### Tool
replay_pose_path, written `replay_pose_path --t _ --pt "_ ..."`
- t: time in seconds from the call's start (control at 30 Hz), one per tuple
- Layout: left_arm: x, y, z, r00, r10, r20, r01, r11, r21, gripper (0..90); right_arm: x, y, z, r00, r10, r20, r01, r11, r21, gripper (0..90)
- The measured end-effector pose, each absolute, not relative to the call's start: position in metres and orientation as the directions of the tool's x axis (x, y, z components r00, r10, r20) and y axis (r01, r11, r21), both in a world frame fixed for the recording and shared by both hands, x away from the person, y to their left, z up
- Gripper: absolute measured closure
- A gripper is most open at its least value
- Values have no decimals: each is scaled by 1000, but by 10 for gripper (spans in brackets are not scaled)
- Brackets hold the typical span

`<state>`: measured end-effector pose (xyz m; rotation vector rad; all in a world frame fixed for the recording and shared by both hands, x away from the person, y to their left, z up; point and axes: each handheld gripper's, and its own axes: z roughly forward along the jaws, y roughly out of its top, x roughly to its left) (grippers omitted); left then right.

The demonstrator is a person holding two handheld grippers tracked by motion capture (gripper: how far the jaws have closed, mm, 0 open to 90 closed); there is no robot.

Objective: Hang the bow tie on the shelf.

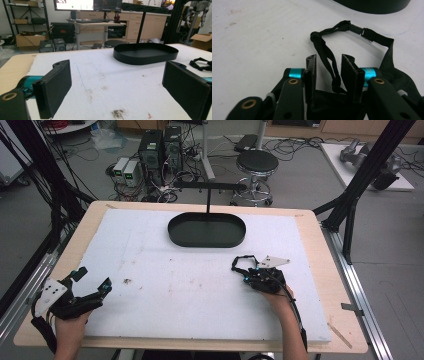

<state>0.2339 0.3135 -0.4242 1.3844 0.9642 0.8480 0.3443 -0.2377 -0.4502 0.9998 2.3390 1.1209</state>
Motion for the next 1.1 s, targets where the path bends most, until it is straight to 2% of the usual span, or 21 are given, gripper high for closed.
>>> replay_pose_path --t 0.1,0.17,0.43,0.6,0.77,0.83,1.1 --pt "234 314 -424 391 919 -53 66 29 997 93 343 -234 -451 -694 719 -39 438 465 769 831" --pt "234 314 -425 391 919 -52 67 28 997 93 341 -233 -451 -694 718 -43 437 469 767 850" --pt "234 317 -426 384 922 -58 69 34 997 93 336 -233 -445 -672 737 -72 415 455 788 862" --pt "234 316 -426 383 922 -56 67 33 997 93 329 -235 -433 -655 748 -105 346 420 839 865" --pt "234 316 -426 385 922 -51 67 27 997 93 321 -238 -414 -628 771 -108 270 345 899 866" --pt "234 316 -426 384 922 -51 67 27 997 93 317 -238 -402 -616 780 -108 212 297 931 866" --pt "233 314 -426 387 920 -51 62 29 998 93 316 -229 -370 -596 792 -131 79 220 972 866"
